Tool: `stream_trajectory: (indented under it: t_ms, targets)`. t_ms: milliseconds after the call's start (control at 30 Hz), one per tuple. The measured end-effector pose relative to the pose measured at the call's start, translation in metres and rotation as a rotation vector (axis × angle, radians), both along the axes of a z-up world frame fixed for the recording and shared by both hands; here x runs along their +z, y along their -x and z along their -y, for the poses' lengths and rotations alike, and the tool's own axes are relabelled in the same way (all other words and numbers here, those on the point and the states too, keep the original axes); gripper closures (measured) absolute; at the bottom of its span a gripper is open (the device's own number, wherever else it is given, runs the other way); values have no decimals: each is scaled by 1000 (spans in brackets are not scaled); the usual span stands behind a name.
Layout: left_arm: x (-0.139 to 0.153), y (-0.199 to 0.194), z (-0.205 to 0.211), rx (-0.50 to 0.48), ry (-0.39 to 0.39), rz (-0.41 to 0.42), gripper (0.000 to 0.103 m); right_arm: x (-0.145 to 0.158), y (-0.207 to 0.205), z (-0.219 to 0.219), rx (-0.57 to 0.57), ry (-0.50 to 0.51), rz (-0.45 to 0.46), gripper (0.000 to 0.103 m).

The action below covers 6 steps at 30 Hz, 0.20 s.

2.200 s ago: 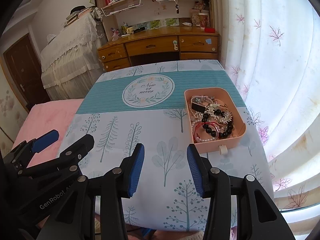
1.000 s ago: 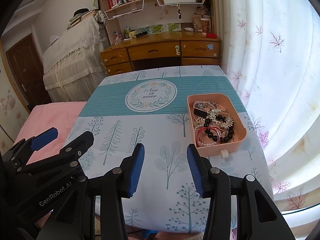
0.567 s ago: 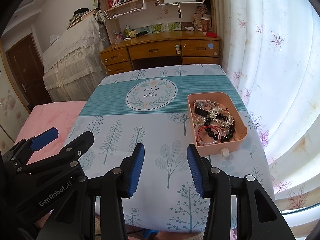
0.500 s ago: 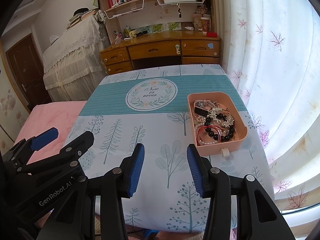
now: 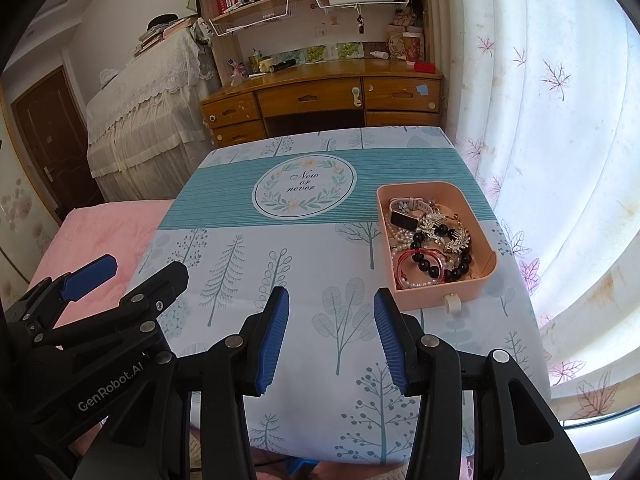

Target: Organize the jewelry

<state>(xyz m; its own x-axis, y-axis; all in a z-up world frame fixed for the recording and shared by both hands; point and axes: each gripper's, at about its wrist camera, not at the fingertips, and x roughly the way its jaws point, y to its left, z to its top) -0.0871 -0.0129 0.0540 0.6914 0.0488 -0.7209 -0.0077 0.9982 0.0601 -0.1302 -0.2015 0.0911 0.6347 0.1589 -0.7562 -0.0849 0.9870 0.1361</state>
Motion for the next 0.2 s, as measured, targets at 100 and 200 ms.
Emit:
stream_trajectory:
  t_ms: [100,200]
  targets:
    - [-4,0,-2,2,2,-4,24,-3,1,-1,3,1,-4,58]
    - [-8,-1,-2,4,5,-12,24,-7,2,-1,6,3,-7,58]
